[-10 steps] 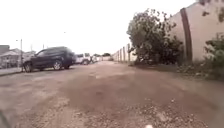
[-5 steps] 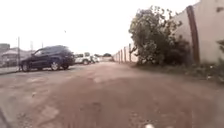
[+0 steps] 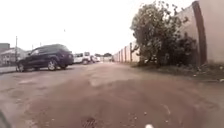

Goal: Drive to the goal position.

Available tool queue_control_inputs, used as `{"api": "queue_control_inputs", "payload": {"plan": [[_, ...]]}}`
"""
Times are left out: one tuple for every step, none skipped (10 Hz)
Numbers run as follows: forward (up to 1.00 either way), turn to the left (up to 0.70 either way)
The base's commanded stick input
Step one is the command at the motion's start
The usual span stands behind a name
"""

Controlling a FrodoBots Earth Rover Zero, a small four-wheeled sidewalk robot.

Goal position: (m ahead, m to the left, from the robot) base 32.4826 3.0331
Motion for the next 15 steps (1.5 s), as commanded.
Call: {"api": "queue_control_inputs", "payload": {"plan": [[0.85,0.0],[0.85,0.0],[0.85,0.05],[0.85,0.26],[0.85,0.34],[0.85,0.34],[0.85,0.14],[0.85,0.0],[0.85,0.0],[0.85,0.0],[0.85,0.0],[0.85,0.0],[0.85,0.0],[0.85,0.0],[0.85,0.0]]}}
